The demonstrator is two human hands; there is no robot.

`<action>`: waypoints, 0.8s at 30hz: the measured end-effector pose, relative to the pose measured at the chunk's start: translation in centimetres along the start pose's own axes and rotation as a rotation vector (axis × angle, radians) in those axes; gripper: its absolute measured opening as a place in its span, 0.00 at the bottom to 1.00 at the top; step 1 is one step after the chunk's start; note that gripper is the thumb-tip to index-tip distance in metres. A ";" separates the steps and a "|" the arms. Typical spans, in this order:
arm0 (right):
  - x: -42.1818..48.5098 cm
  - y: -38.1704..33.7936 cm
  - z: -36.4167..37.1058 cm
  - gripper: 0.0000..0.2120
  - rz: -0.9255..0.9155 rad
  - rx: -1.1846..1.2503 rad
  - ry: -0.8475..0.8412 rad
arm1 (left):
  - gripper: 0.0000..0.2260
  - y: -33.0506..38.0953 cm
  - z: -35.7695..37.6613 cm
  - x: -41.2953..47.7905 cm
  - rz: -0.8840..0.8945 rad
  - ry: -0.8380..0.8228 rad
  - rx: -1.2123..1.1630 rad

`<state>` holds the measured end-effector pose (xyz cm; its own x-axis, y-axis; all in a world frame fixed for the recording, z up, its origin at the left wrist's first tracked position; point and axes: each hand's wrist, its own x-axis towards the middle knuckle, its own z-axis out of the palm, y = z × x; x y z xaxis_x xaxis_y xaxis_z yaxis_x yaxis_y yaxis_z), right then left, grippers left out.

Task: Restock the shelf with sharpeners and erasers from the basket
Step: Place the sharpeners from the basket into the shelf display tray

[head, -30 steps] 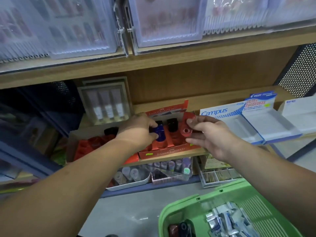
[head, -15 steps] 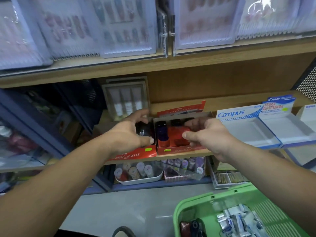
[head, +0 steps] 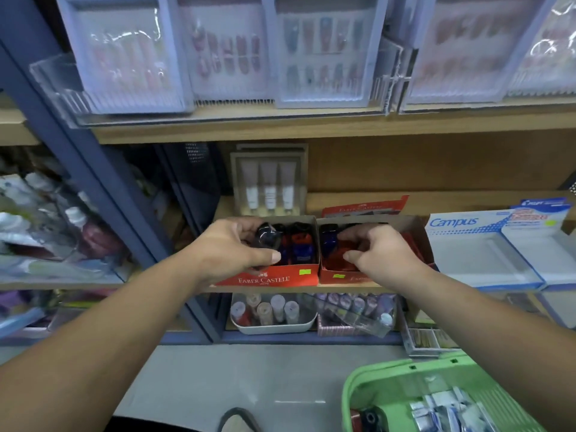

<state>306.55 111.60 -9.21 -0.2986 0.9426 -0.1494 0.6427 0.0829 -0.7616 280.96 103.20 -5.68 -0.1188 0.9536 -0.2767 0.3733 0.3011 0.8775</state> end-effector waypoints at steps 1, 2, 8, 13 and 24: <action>0.2 -0.3 0.2 0.16 -0.005 -0.022 -0.006 | 0.17 -0.2 -0.5 -0.1 0.003 0.007 0.001; 0.3 -0.5 0.3 0.16 -0.003 -0.029 -0.002 | 0.16 -0.5 -1.0 -0.2 0.004 0.016 0.003; 0.1 -0.6 -0.2 0.22 -0.059 -0.332 -0.105 | 0.12 -1.6 -1.9 0.4 -0.014 0.045 0.049; -0.7 -0.7 -1.3 0.16 -0.060 -0.358 0.008 | 0.14 -1.9 -2.2 0.8 -0.003 0.095 0.035; -2.1 -2.0 0.8 0.23 0.373 1.337 -0.079 | 0.17 -3.7 -2.3 3.1 0.089 0.368 0.213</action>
<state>305.30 109.15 -7.87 -0.3285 0.8160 -0.4756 -0.4492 -0.5779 -0.6813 277.08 105.02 -8.90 -0.3830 0.9237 -0.0115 0.5738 0.2476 0.7806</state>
